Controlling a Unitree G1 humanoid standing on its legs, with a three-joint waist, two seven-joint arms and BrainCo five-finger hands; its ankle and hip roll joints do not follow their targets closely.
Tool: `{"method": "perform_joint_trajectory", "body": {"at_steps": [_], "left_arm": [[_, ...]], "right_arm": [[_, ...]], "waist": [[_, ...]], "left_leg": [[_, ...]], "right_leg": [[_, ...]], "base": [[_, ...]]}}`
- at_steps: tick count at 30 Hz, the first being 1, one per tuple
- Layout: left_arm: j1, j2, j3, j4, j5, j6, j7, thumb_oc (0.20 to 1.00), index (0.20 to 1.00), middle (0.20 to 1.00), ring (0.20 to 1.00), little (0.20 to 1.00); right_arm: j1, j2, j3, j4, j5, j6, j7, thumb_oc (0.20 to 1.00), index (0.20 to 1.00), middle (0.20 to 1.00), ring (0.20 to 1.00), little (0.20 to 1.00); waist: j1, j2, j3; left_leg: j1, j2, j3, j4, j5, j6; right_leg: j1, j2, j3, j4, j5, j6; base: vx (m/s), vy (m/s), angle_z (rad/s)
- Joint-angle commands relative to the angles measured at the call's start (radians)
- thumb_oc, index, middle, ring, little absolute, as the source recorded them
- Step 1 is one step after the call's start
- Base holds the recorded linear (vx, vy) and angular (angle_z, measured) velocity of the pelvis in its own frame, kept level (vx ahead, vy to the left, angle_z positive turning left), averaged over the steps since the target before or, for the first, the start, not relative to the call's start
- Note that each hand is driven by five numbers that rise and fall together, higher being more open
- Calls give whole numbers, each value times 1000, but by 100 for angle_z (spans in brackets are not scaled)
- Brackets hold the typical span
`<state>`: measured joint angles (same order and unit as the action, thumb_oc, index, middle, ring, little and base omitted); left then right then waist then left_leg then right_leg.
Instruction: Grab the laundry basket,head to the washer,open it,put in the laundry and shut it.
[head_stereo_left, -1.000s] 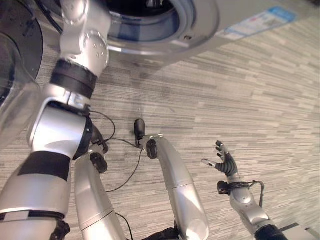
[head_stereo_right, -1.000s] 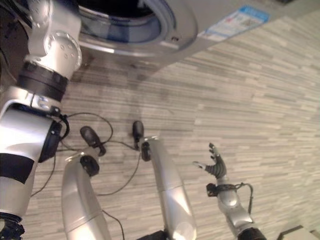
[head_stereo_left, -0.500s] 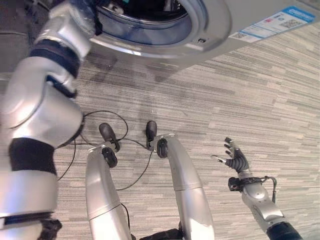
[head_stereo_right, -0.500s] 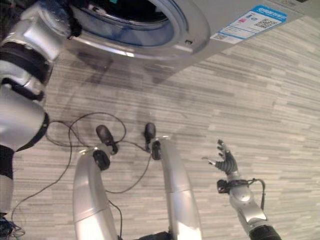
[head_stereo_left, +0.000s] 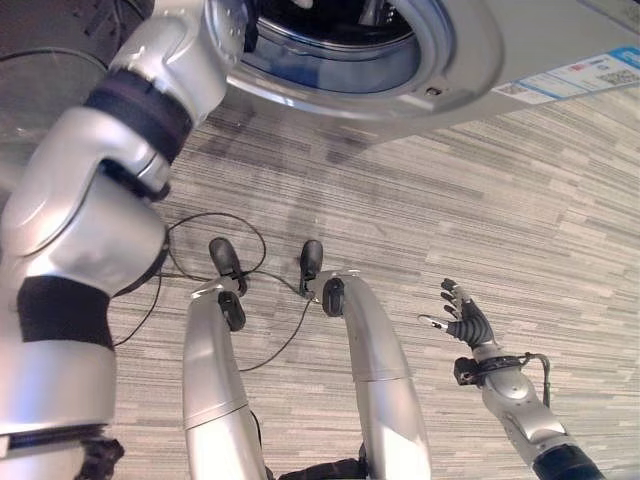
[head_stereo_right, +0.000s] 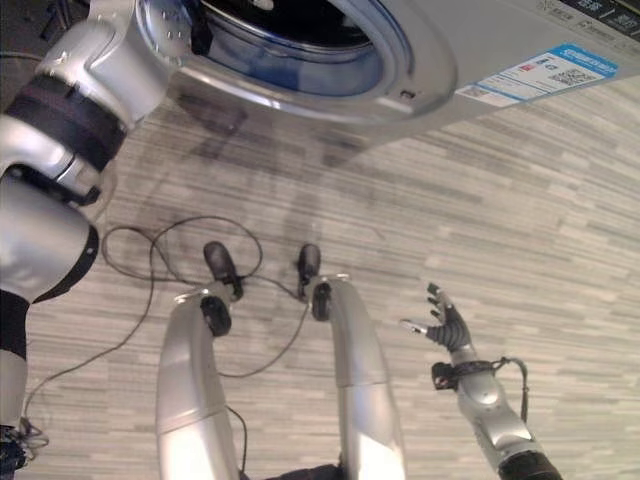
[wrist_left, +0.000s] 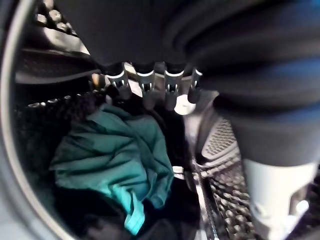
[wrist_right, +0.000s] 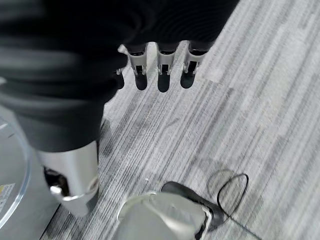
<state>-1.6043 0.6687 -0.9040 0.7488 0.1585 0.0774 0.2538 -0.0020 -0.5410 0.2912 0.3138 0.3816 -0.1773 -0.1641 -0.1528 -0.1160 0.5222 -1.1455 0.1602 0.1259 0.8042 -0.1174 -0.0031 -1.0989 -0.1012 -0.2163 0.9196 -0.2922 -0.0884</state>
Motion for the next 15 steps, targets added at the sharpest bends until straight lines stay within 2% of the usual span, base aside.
{"method": "perform_joint_trajectory", "body": {"at_steps": [1, 2, 3, 4, 5, 6, 7, 8, 9, 10, 12, 13, 15], "left_arm": [[197, 90, 179, -202, -3, -64, 25, 1000, 1000, 1000, 1000, 1000], [202, 92, 183, -205, -2, -63, 24, 1000, 1000, 1000, 1000, 1000], [461, 133, 305, -330, -41, -102, 5, 1000, 1000, 1000, 1000, 1000], [480, 136, 321, -342, -38, -98, 3, 1000, 1000, 1000, 1000, 1000], [763, 98, 453, -415, -62, -136, -1, 1000, 1000, 1000, 1000, 1000], [780, 98, 465, -423, -59, -136, -3, 1000, 1000, 1000, 1000, 1000], [980, 57, 515, -470, -98, -161, -62, 1000, 1000, 1000, 1000, 1000], [1092, 61, 545, -508, -120, -178, -90, 1000, 1000, 1000, 1000, 1000], [1095, 61, 547, -510, -120, -177, -90, 1000, 1000, 1000, 1000, 1000], [1245, 48, 560, -550, -189, -213, -114, 1000, 1000, 1000, 1000, 1000], [1290, 32, 558, -558, -222, -220, -136, 1000, 1000, 1000, 1000, 1000], [1396, 23, 557, -582, -296, -244, -174, 1000, 1000, 1000, 1000, 1000], [1457, -16, 532, -609, -356, -236, -216, 1000, 1000, 1000, 1000, 1000]], "right_arm": [[142, -8, -68, -29, 7, -1, 18, 1000, 1000, 1000, 1000, 1000], [142, -11, -67, -29, 7, -1, 18, 1000, 1000, 1000, 1000, 1000], [170, 23, -83, -24, -23, 3, 21, 1000, 1000, 1000, 1000, 1000], [173, 15, -79, -25, -23, 3, 21, 1000, 1000, 1000, 1000, 1000], [181, 49, -87, -4, -64, 8, 17, 1000, 1000, 1000, 1000, 1000], [184, 43, -82, -3, -65, 8, 17, 1000, 1000, 1000, 1000, 1000], [186, 48, -97, 2, -87, 15, 20, 1000, 1000, 1000, 1000, 1000], [196, 36, -103, 0, -97, 19, 23, 1000, 1000, 1000, 1000, 1000], [197, 36, -101, -1, -97, 19, 23, 1000, 1000, 1000, 1000, 1000], [201, 25, -109, 12, -115, 20, 25, 1000, 1000, 1000, 1000, 1000], [190, 20, -101, 29, -124, 23, 22, 1000, 1000, 1000, 1000, 1000], [172, 24, -100, 72, -136, 26, 20, 1000, 1000, 1000, 1000, 1000], [142, 34, -77, 133, -147, 30, 17, 1000, 1000, 1000, 1000, 1000]], "waist": [[-1, 80, -21], [-3, 82, -22], [19, 86, -11], [12, 89, -15], [35, 94, -9], [30, 95, -11], [41, 98, -6], [40, 101, -5], [39, 101, -5], [47, 108, -8], [49, 109, -9], [62, 124, -27], [69, 133, -52]], "left_leg": [[43, 4, 38, -117, -32, 34], [44, 3, 38, -118, -31, 34], [84, 0, 44, -148, -19, 29], [87, 0, 44, -153, -15, 30], [133, -5, 48, -189, 2, 25], [139, -5, 49, -194, 4, 25], [178, -12, 51, -227, 20, 21], [212, -16, 53, -258, 34, 18], [214, -16, 53, -259, 34, 18], [266, -24, 61, -320, 60, 13], [298, -28, 66, -357, 78, 9], [353, -46, 67, -427, 112, 1], [426, -58, 71, -522, 158, -14]], "right_leg": [[126, 23, -14, -139, -10, 41], [127, 23, -14, -140, -10, 41], [166, 25, -16, -172, -1, 44], [169, 26, -17, -177, 3, 44], [211, 27, -16, -214, 16, 46], [216, 28, -16, -219, 18, 46], [252, 28, -18, -253, 29, 44], [279, 28, -18, -278, 41, 45], [281, 28, -18, -279, 41, 45], [328, 29, -15, -335, 64, 47], [357, 32, -15, -369, 76, 48], [407, 41, -12, -437, 99, 58], [485, 54, -8, -536, 127, 71]], "base": [[-71, 4, 7], [-94, 9, 6], [-55, 9, 5], [-94, 22, -5], [-49, 12, -2], [-82, 17, -6], [-59, 6, 7], [-58, 6, 9], [-50, 17, 11], [-44, 31, 9], [-27, 37, 7], [2, 36, 4], [17, 17, -5]]}}
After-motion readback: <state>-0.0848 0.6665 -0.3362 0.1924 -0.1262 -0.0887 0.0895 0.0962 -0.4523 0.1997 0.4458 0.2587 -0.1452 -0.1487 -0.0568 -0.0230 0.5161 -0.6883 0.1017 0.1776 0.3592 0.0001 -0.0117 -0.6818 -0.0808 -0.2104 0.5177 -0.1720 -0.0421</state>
